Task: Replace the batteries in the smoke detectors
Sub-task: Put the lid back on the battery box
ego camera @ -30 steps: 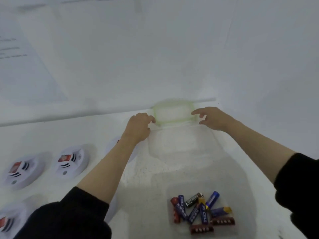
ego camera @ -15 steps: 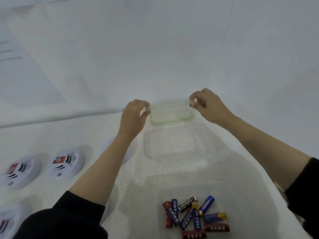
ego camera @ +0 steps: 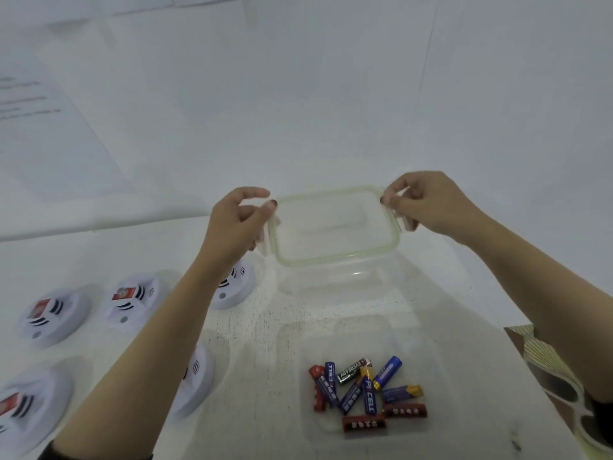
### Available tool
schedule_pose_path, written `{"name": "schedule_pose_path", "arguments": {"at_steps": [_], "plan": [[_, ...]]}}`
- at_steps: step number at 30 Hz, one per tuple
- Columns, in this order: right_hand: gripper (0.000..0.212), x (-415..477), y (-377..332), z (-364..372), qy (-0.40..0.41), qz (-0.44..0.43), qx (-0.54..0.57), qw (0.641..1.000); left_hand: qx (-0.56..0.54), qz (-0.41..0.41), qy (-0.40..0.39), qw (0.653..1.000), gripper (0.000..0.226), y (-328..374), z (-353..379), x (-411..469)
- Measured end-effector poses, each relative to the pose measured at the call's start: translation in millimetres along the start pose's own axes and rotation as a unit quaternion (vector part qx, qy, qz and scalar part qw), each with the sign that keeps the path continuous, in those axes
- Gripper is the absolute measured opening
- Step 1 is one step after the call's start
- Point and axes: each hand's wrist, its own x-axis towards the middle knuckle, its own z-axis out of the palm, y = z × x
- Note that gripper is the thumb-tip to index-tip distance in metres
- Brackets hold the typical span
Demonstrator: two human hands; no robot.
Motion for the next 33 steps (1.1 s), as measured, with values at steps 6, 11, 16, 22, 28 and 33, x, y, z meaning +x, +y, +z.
{"name": "schedule_pose_path", "arguments": {"at_steps": [6,11,16,22,28,33], "plan": [[0.018,-27,31,20,-0.035,0.088,-0.101,0.990,0.036,-0.109,-0.093,0.989,0.017,-16,7,-22],[0.027,-40,40,35,-0.028,0.077,-0.089,0.993,0.018,-0.127,-0.057,0.990,0.020,-33,16,-28],[0.034,-37,40,43,-0.011,0.074,-0.078,0.994,-0.004,-0.135,-0.027,0.990,0.018,-40,21,-28],[0.042,-42,50,49,0.013,-0.064,-0.165,0.984,0.138,0.041,-0.012,0.990,0.040,-40,29,-44],[0.090,-51,53,54,-0.153,-0.131,-0.172,0.964,0.267,0.125,-0.206,0.933,0.089,-50,44,-53],[0.079,-53,59,62,-0.105,-0.167,-0.175,0.965,0.271,0.190,-0.118,0.936,0.080,-69,56,-56]]}}
